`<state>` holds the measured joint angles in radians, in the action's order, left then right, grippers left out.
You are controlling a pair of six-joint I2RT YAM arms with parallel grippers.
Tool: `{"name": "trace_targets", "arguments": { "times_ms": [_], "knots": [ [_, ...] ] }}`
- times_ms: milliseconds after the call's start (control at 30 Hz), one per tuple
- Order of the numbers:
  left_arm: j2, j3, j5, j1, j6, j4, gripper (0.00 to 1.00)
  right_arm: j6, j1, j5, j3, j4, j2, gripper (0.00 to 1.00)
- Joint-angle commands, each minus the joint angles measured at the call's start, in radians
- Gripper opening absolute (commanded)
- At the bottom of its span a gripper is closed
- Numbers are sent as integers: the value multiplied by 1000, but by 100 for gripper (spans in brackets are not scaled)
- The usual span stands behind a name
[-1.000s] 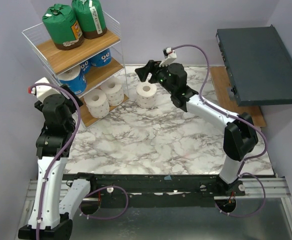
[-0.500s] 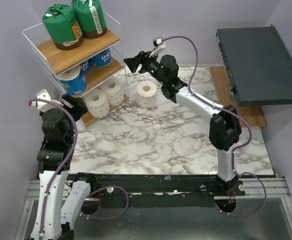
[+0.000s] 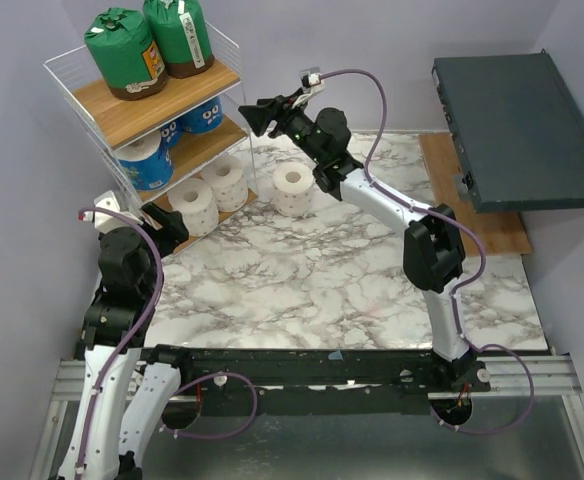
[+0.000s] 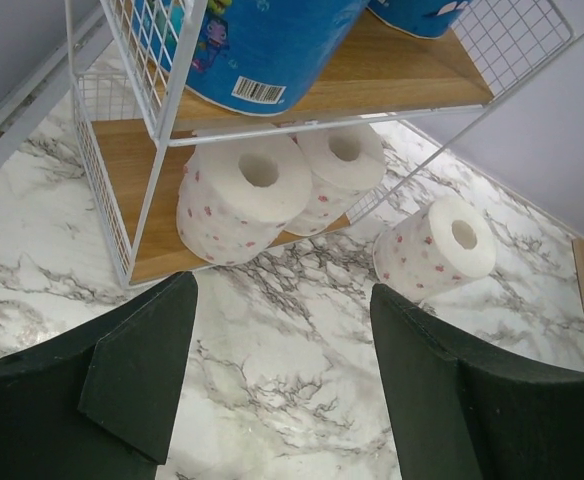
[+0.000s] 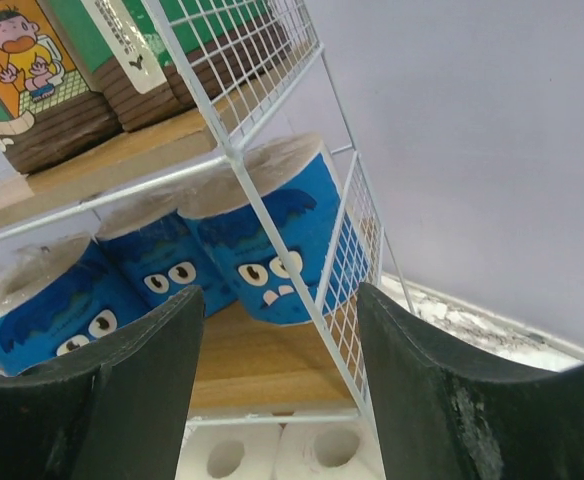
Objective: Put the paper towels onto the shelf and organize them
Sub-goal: Adjust the shelf at the center of the board.
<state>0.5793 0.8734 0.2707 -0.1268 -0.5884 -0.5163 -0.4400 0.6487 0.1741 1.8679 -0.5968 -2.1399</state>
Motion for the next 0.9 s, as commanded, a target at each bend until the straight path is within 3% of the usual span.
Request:
{"name": "trace_targets", "arguments": {
  "times_ms": [0, 267, 667, 867],
  "knots": [
    [-19, -50, -45, -7, -25, 6, 73, 10, 6, 23, 86, -6, -58, 64],
    [-32, -100, -63, -13, -34, 9, 73, 55, 11, 15, 210, 83, -120, 55],
    [-41, -134, -76, -14, -37, 3, 73, 102, 25, -5, 324, 164, -191, 49],
    [-45, -151, -83, -14, -42, 6, 73, 112, 29, -27, 329, 171, -192, 39]
  ]
}}
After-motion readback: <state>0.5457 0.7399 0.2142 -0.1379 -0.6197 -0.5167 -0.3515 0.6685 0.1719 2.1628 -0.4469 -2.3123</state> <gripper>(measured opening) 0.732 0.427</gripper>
